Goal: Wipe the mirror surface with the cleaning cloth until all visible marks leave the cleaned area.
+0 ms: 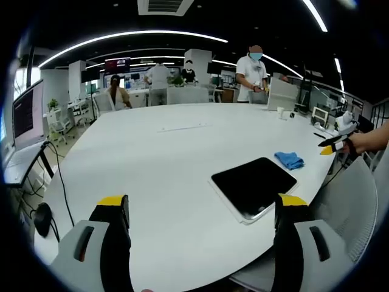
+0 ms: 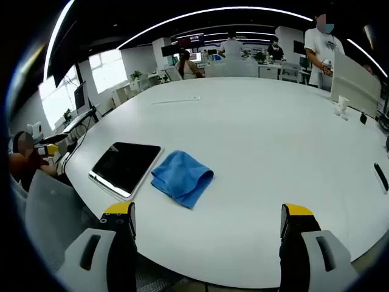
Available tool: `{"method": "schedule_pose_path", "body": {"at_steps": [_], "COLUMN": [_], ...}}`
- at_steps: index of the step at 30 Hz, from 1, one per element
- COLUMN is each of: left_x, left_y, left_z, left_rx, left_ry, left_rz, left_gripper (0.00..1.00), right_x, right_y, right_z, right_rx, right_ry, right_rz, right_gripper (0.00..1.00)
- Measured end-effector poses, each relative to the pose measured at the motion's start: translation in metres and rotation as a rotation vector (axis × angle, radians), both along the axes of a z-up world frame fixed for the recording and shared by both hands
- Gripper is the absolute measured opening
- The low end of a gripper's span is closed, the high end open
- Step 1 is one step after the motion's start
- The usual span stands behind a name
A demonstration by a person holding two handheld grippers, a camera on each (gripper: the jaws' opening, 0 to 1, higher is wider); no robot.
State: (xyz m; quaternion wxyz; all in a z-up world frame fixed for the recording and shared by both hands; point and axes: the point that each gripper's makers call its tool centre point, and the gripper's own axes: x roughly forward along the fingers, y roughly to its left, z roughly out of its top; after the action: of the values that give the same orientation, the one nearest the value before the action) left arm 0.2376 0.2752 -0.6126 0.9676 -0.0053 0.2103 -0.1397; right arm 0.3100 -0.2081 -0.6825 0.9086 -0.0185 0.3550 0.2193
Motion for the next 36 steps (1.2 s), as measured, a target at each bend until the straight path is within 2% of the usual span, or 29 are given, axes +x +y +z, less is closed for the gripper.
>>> {"method": "schedule_pose_path", "body": {"at_steps": [4,10,12,15,20,25,36], "left_x": [0.003,0.006,0.005,0.005,0.006,0.005,-0.001], "left_y": [-0.002,-0.007,-0.006,-0.003,-0.006,-0.005,-0.003], "left_z": [-0.004,-0.005,-0.008,-0.01,-0.003,-0.007,-0.014], "left_rx": [0.003,0.02,0.038,0.034,0.02,0.024,0.011], "left_ry": [0.011,0.018,0.025,0.036,0.025,0.034,0.053], "left_rz": [-0.016,-0.075,-0.086,-0.086,-0.081,-0.077,-0.067], "left_gripper": [0.99,0.99,0.99,0.99,0.99,0.99,0.97], "right_x": [0.001,-0.006,-0.006,-0.006,-0.002,0.004,0.005], "right_y": [0.006,0.009,0.008,0.004,0.004,0.007,0.013], "right_z": [0.001,-0.005,-0.003,-0.001,0.004,0.011,0.011], "right_rx": [0.0,-0.001,-0.014,-0.022,-0.012,0.0,-0.009], "right_ry": [-0.003,0.044,0.032,0.026,0.005,-0.009,-0.003], "right_rz": [0.005,0.011,0.027,0.035,0.059,0.059,0.059], "right_gripper": [0.96,0.98,0.98,0.98,0.98,0.98,0.96]}}
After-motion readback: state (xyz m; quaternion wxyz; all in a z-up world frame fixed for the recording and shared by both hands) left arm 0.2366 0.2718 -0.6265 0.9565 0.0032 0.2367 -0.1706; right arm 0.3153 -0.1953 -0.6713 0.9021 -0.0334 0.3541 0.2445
